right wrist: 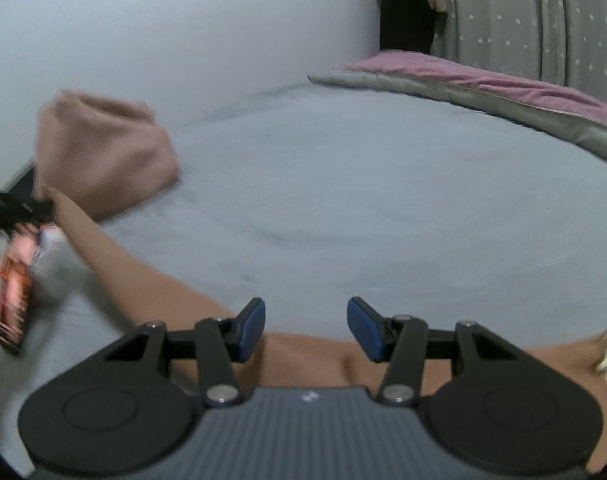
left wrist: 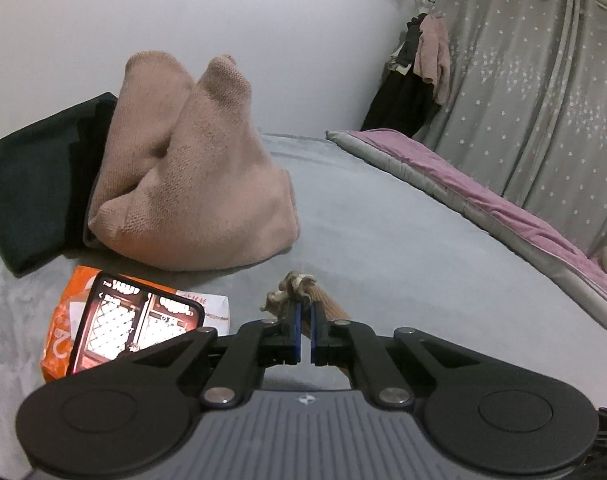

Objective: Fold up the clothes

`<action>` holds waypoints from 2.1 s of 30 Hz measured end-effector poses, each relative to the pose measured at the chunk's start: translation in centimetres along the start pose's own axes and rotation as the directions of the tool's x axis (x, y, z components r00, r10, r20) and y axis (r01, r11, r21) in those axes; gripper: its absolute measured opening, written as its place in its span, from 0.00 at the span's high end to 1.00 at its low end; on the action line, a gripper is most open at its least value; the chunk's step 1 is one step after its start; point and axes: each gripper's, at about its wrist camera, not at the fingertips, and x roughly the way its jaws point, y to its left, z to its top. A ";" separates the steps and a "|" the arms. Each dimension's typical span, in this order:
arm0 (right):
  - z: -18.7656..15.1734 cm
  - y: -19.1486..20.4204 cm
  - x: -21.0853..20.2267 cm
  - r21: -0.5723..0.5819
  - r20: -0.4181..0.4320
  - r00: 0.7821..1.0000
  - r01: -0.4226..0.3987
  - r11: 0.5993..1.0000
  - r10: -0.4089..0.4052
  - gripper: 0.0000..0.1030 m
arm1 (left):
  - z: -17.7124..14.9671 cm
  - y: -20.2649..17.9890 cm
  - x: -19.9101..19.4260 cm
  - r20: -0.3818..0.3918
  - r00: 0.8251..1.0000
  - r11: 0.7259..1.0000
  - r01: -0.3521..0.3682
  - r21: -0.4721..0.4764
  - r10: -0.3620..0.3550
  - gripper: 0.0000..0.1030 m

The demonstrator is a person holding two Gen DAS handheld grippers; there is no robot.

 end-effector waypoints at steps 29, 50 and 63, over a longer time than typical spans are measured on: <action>0.3 0.7 3.4 -0.071 0.002 0.984 0.179 0.981 -0.179 0.94 | -0.9 -0.4 0.9 -0.050 0.998 0.998 -0.039 0.042 0.041 0.97; -2.0 4.1 -0.3 -0.132 0.031 0.997 0.074 0.989 -0.070 0.61 | -1.5 -1.0 2.1 -0.102 0.994 0.999 0.029 0.025 -0.026 0.96; -3.6 8.2 1.2 -0.260 -0.062 0.997 -0.053 0.964 0.038 0.63 | -2.1 -1.2 2.9 -0.191 0.980 0.999 0.049 -0.004 -0.049 0.81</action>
